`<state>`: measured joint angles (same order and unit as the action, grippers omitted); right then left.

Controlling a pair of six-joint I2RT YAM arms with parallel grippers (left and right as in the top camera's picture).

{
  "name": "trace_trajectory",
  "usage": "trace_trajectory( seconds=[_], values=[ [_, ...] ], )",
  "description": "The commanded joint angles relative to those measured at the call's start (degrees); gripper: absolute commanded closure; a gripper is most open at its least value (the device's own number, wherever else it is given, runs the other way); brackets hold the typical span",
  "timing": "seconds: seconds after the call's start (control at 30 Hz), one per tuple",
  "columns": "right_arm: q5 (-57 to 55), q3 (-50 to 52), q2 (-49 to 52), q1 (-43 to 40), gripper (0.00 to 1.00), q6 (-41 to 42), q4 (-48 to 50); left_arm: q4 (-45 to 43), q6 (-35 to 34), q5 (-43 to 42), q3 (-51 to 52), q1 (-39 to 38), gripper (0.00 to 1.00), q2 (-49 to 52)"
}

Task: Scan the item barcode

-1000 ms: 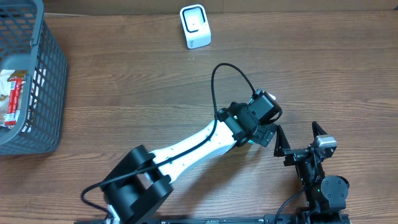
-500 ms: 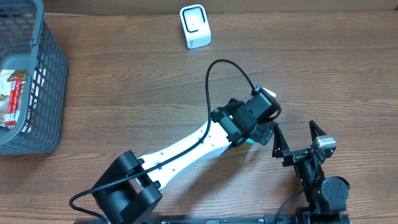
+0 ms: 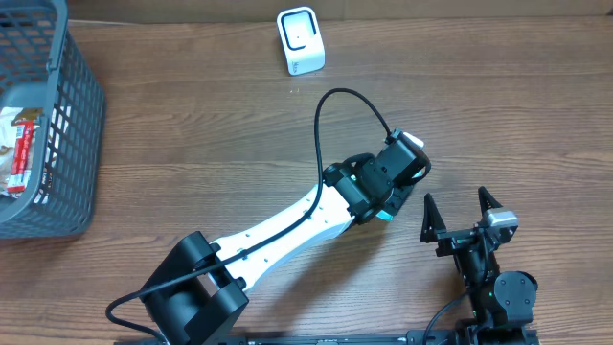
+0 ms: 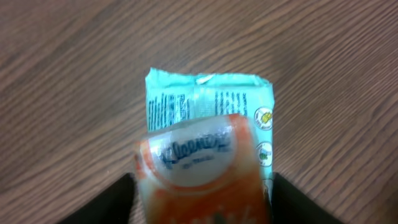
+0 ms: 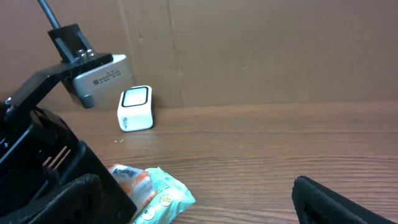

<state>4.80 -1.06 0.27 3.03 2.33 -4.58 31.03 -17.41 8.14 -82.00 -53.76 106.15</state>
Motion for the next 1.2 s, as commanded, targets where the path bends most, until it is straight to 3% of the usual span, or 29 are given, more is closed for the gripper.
trace_trajectory(
  seconds=[0.0,0.13,0.27,0.43,0.53,0.87,1.17],
  values=[
    [-0.8,0.6,-0.1,0.0,0.0,-0.4,0.1,-0.7,1.2,1.3,-0.6,0.4,0.5,-1.2],
    [-0.8,0.6,-0.1,0.0,0.0,-0.4,0.1,-0.4,1.1,0.8,-0.6,0.5,0.51,-1.2],
    [-0.8,0.6,-0.1,0.0,0.0,-0.4,0.1,1.4,1.2,1.4,-0.6,0.5,0.43,-1.2],
    [-0.8,0.6,-0.1,0.0,0.0,-0.4,0.1,1.5,1.2,2.4,-0.6,1.0,0.6,-1.2],
    [-0.8,0.6,-0.1,0.0,0.0,-0.4,0.1,1.3,1.2,2.4,-0.6,1.0,0.65,-1.3],
    [-0.8,0.6,-0.1,0.0,0.0,-0.4,0.1,2.9,2.4,4.1,-0.7,3.0,0.7,-3.8],
    [-0.8,0.6,-0.1,0.0,0.0,-0.4,0.1,14.1,2.4,18.0,-0.7,5.4,0.75,-6.4]
  ],
)
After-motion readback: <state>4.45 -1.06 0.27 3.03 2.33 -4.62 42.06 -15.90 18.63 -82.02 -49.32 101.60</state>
